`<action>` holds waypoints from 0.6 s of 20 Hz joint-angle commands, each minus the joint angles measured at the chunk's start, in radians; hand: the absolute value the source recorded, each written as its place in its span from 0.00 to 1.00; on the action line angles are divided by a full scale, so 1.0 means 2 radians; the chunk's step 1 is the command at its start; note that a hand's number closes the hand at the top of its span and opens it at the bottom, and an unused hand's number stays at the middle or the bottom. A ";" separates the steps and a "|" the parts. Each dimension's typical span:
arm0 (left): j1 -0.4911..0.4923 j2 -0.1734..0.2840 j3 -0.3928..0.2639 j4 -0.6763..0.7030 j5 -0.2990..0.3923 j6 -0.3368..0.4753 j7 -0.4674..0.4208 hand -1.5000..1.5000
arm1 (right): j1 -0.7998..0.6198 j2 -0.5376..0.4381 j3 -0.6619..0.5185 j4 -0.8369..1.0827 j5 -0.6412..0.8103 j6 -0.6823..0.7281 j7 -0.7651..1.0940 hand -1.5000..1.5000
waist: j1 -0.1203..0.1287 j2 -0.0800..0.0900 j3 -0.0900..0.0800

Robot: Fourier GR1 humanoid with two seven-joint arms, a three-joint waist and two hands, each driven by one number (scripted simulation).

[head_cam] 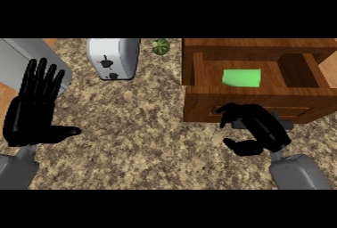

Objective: Pick up the cup, place it into the drawer and close the drawer

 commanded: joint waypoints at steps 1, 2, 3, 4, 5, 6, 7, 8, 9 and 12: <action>0.031 0.015 0.029 -0.021 0.008 -0.024 0.010 0.00 | -0.038 0.012 0.010 0.100 0.051 -0.032 -0.019 0.00 | 0.000 0.000 0.000; 0.041 0.003 0.024 -0.033 0.000 -0.017 0.006 0.00 | -0.072 0.025 0.014 0.111 0.056 -0.015 0.005 0.00 | 0.001 0.000 0.000; 0.026 0.004 0.036 -0.016 -0.001 -0.030 0.013 0.00 | -0.085 0.034 0.007 0.146 0.060 -0.030 -0.009 0.00 | -0.002 0.000 0.000; 0.040 -0.006 0.039 -0.006 -0.003 -0.041 0.001 0.00 | -0.090 0.044 0.009 0.172 0.068 -0.044 -0.017 0.00 | -0.002 0.001 0.000; 0.045 0.007 0.042 -0.023 -0.002 -0.035 0.011 0.00 | -0.081 0.012 -0.011 0.209 0.060 -0.049 -0.062 0.00 | 0.000 0.001 0.000; 0.072 -0.007 0.046 -0.009 -0.010 -0.072 -0.017 0.00 | -0.087 0.027 -0.011 0.209 0.056 -0.046 -0.062 0.00 | -0.002 0.000 0.000; 0.053 0.004 0.060 0.007 -0.008 -0.081 -0.006 0.00 | -0.121 0.021 -0.027 0.243 0.056 -0.040 -0.066 0.00 | -0.002 0.001 0.000; 0.029 -0.016 0.055 0.018 -0.012 -0.062 0.003 0.00 | -0.143 0.039 -0.032 0.288 0.061 -0.061 -0.073 0.00 | -0.003 0.001 0.000; 0.038 0.001 0.071 0.018 -0.002 -0.087 0.003 0.00 | -0.154 0.053 -0.029 0.321 0.071 -0.082 -0.077 0.00 | 0.000 0.002 0.000; 0.078 -0.011 0.067 -0.039 -0.019 -0.067 0.006 0.00 | -0.194 0.049 -0.060 0.400 0.061 -0.097 -0.121 0.00 | 0.003 0.001 0.000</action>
